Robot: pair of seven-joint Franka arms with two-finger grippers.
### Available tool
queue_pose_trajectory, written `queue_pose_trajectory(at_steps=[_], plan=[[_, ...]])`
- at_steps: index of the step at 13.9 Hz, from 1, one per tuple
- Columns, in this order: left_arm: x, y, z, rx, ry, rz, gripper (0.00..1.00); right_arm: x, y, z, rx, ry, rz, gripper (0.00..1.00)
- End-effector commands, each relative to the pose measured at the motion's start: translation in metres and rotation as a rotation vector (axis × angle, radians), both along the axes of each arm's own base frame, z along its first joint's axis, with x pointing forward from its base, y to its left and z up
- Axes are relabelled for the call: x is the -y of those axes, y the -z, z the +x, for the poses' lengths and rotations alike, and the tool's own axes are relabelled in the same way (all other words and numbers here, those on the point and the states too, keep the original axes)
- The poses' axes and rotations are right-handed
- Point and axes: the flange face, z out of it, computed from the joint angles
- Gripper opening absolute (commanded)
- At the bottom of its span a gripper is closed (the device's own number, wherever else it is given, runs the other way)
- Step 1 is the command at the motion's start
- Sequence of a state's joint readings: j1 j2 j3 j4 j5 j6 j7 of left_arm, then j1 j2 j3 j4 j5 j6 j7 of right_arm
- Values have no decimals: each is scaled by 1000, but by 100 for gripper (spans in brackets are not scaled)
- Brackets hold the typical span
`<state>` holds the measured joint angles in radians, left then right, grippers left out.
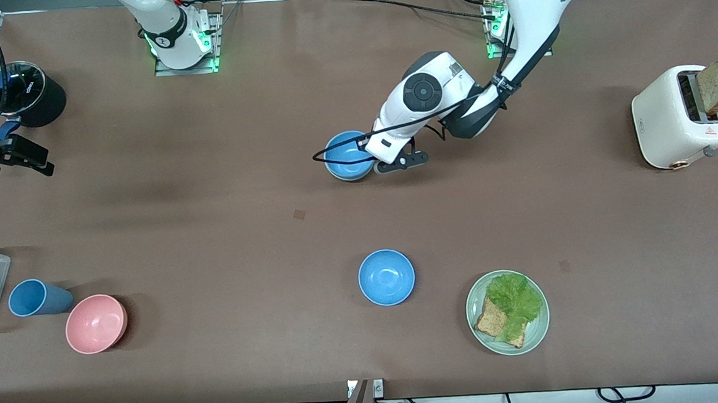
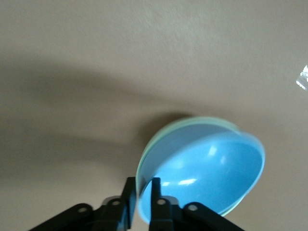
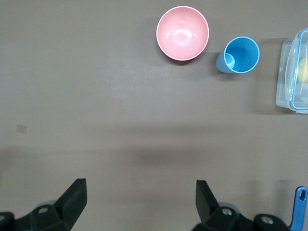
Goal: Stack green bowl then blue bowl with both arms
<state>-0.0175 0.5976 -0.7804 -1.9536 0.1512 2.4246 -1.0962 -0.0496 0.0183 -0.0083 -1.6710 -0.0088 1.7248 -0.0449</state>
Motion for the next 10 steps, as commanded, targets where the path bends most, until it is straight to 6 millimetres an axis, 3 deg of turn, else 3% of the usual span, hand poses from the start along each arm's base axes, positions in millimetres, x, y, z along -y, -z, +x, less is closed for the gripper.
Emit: queue_pose_trajectory(at_steps=[1, 4, 6, 7, 8, 10], plan=[[-24, -26, 23, 15, -30, 56, 51, 2, -7, -1, 8, 9, 1, 100], [-43, -71, 50, -21, -43, 74, 52, 3, -8, -3, 6, 10, 1, 100], [-67, -96, 70, -22, -43, 55, 57, 3, -8, -3, 6, 7, -1, 100], [-85, -111, 91, 6, -53, 30, 62, 2, -9, -3, 7, 2, -2, 100], [-109, -123, 110, 27, -27, 17, 67, 3, -9, -3, 7, 2, -7, 100], [-154, -149, 138, 28, 106, 23, 100, 2, -10, -3, 9, 5, -7, 100]])
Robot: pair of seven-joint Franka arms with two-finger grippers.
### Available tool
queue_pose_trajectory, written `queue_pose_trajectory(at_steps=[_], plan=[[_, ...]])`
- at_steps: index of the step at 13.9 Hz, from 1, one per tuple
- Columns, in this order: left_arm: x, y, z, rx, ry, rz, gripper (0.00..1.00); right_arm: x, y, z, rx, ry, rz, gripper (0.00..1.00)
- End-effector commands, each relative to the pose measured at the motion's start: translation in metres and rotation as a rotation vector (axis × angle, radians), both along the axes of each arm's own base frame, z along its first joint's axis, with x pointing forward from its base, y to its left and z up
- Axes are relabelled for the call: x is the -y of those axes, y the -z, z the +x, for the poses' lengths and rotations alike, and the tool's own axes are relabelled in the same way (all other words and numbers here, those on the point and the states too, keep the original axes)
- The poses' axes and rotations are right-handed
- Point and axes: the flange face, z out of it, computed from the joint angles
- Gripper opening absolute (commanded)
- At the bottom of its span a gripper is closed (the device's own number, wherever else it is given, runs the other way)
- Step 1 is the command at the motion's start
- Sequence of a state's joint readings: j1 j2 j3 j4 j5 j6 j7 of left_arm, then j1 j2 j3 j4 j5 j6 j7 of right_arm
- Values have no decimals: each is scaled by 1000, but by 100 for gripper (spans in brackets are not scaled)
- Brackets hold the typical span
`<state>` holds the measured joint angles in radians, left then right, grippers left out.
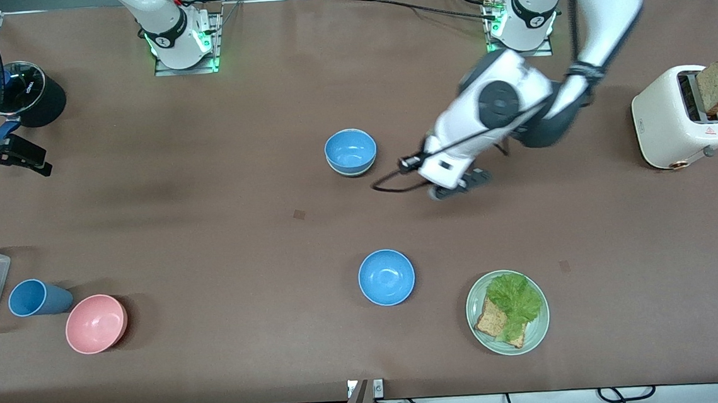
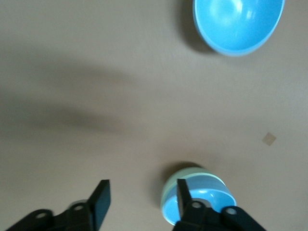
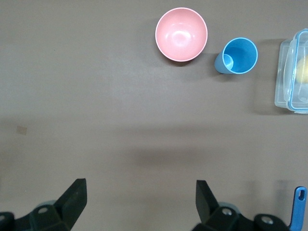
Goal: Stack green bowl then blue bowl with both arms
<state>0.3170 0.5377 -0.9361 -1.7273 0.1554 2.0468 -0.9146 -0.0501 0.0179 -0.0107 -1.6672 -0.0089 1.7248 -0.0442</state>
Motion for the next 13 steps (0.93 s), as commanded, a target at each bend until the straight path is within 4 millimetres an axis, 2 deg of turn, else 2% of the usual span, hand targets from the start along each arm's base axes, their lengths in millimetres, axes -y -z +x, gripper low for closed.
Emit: queue_pose_trajectory(at_steps=[1, 2, 4, 7, 9, 10, 12, 13], plan=[[-57, -41, 35, 15, 176, 5, 100, 1, -8, -3, 4, 1, -7, 100], [-85, -52, 50, 23, 204, -8, 100, 0, -7, -4, 3, 0, -6, 100], [-134, -52, 67, 42, 241, -28, 100, 0, -6, -3, 0, 0, -6, 100], [-197, -48, 83, 94, 360, -27, 100, 0, -6, -3, -2, 1, -5, 100], [-226, -73, 81, 132, 333, 58, 100, -1, -5, -3, -4, 2, 0, 100], [-231, -88, 77, 153, 342, 106, 100, -1, -5, -3, -5, -3, -2, 100], [-256, -100, 74, 171, 370, 155, 100, -2, -4, -3, -6, -9, 0, 100], [-268, -103, 64, 168, 357, 183, 100, -3, -4, -3, -6, -10, 1, 100]])
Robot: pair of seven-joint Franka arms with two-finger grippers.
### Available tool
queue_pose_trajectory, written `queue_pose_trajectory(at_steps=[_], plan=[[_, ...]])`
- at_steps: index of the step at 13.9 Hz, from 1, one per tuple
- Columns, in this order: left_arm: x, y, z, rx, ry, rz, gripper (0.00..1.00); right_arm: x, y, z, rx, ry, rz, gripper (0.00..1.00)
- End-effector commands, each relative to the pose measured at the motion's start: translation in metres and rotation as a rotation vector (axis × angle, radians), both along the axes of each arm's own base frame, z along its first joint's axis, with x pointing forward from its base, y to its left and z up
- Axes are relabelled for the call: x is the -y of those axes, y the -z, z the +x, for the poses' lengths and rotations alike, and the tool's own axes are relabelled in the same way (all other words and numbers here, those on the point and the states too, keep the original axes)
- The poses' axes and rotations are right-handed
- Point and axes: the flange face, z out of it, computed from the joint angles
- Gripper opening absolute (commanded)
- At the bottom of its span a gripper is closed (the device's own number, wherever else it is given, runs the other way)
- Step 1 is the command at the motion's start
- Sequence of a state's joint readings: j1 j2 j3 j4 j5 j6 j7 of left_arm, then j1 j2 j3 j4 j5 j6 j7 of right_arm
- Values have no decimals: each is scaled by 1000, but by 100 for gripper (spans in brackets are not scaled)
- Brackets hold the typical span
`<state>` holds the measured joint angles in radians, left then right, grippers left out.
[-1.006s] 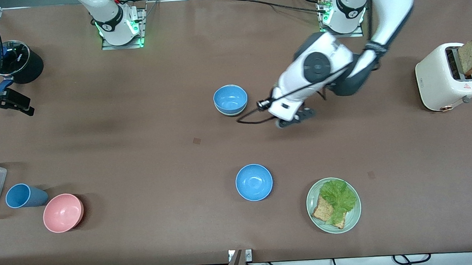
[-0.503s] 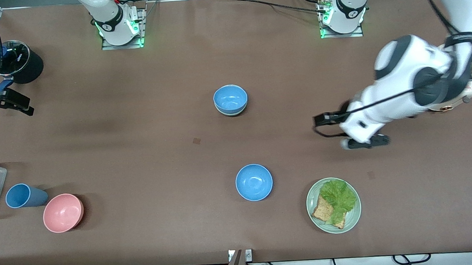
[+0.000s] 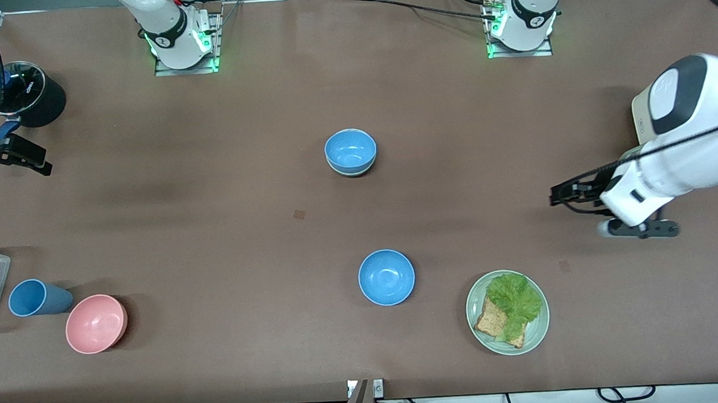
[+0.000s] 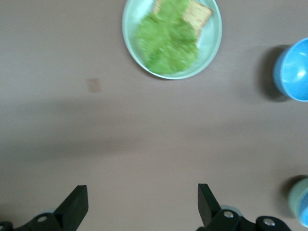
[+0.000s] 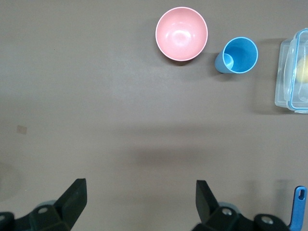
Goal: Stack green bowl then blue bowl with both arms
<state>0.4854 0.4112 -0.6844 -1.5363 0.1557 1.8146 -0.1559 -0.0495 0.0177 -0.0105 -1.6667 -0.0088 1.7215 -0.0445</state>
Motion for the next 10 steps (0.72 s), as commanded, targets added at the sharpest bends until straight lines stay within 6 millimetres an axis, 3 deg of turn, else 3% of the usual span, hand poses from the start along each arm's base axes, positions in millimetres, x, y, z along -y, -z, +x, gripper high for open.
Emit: queue_pose_trajectory(at_steps=[1, 2, 5, 7, 10], plan=[[-30, -31, -26, 36, -21, 87, 100, -2, -4, -2, -5, -11, 1, 100], [-42, -43, -31, 51, -45, 101, 100, -2, -4, -2, -3, -12, 1, 100], [-36, -74, -58, 62, -37, 143, 100, -2, -3, -2, -5, -8, 1, 100], [-48, -76, -68, 17, -57, 75, 100, -2, -3, -2, -6, -6, 3, 100], [-47, -78, -68, 10, -65, 34, 100, -1, -3, -2, -6, -11, 3, 100]])
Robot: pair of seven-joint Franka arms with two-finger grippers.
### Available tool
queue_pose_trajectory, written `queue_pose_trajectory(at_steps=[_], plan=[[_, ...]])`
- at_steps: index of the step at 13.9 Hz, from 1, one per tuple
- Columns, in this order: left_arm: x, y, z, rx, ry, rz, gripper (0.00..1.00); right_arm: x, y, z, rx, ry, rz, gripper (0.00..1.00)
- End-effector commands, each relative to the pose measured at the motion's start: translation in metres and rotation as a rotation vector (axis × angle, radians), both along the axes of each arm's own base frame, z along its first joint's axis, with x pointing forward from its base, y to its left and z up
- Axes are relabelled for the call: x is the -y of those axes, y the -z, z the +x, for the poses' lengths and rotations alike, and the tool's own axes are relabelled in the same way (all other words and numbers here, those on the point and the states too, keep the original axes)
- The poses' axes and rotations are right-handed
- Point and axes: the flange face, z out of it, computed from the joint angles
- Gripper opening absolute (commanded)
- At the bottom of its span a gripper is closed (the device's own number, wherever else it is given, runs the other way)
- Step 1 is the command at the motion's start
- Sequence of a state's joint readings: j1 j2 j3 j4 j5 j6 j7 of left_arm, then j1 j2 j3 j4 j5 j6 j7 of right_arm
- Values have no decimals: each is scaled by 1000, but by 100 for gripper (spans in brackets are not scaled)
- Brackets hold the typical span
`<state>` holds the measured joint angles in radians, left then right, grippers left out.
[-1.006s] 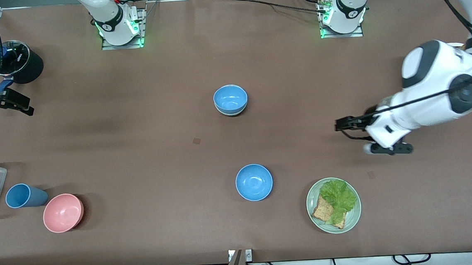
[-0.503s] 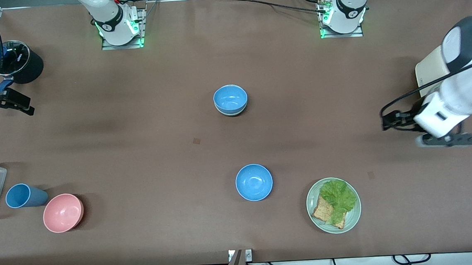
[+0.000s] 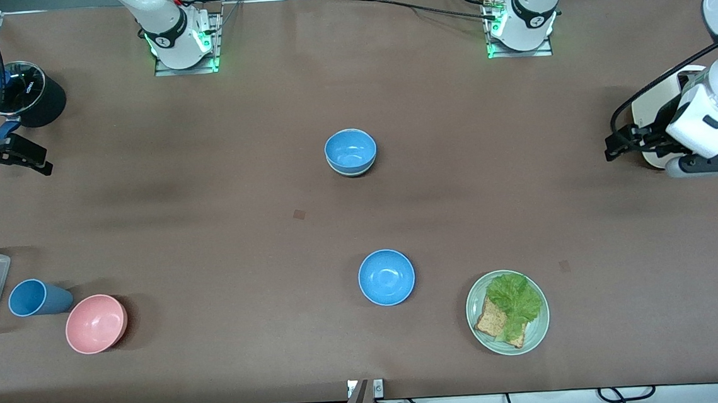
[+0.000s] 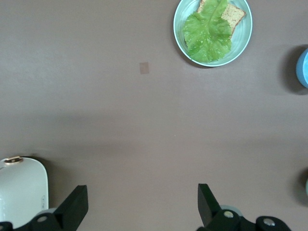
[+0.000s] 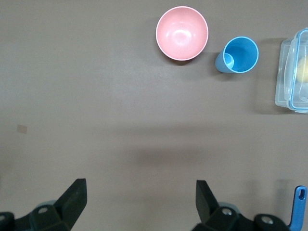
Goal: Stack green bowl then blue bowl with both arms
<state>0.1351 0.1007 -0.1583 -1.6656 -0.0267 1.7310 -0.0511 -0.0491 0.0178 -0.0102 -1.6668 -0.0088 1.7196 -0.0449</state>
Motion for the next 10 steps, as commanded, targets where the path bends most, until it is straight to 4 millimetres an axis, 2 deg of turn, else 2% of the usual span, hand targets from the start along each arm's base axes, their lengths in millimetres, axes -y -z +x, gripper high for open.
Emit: queue_pose_trajectory(at_steps=[1, 10], plan=[[-3, 1, -4, -12, 15, -25, 100, -1, -3, -2, -3, -11, 2, 100], [-3, -9, -4, -22, 15, -26, 100, 1, -4, -2, -3, -9, 2, 100]])
